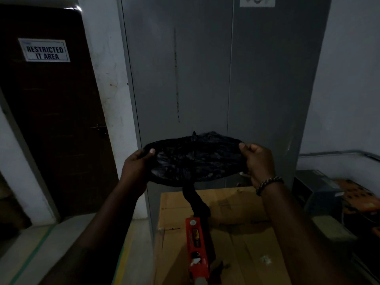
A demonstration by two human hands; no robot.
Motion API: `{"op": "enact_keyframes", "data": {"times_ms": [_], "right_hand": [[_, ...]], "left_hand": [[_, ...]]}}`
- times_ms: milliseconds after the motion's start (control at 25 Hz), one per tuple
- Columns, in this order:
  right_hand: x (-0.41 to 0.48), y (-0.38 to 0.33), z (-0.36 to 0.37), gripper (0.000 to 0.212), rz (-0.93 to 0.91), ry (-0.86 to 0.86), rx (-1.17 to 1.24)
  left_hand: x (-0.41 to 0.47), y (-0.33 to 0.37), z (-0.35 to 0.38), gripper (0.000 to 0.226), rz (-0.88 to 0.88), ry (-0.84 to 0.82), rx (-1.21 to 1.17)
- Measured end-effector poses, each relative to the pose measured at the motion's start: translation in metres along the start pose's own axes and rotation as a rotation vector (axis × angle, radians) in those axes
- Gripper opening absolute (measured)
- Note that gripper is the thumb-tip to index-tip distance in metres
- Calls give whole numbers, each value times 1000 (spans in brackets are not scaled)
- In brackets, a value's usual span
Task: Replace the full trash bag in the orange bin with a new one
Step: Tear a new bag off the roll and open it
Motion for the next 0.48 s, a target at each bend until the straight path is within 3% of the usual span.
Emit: {"op": "enact_keyframes", "data": {"times_ms": [80,160,240,360,480], "right_hand": [[6,2,-10,35,69,32,68],[10,10,-8,35,224,-49,247],[1,7,10,43,293,-261,533],[-17,-9,26,49,221,-528,903],[-34,-8,39,57,129,-708,759]], "left_hand": [[0,7,-12,26,16,79,-35],[1,8,-9,30,2,37,-114],[1,8,5,43,3,-141,-213],[-9,8,27,62,20,-428,-380],[-23,6,41,74,27,-530,-329]]}}
Point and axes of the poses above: each hand's wrist, its own x-axis towards the middle knuckle, its own z-axis out of the palm, y = z × x, the point moved 7 cm from there along x, towards the middle knuckle, and after that the axes turned 1 degree about -z, right-handed, at the moved point
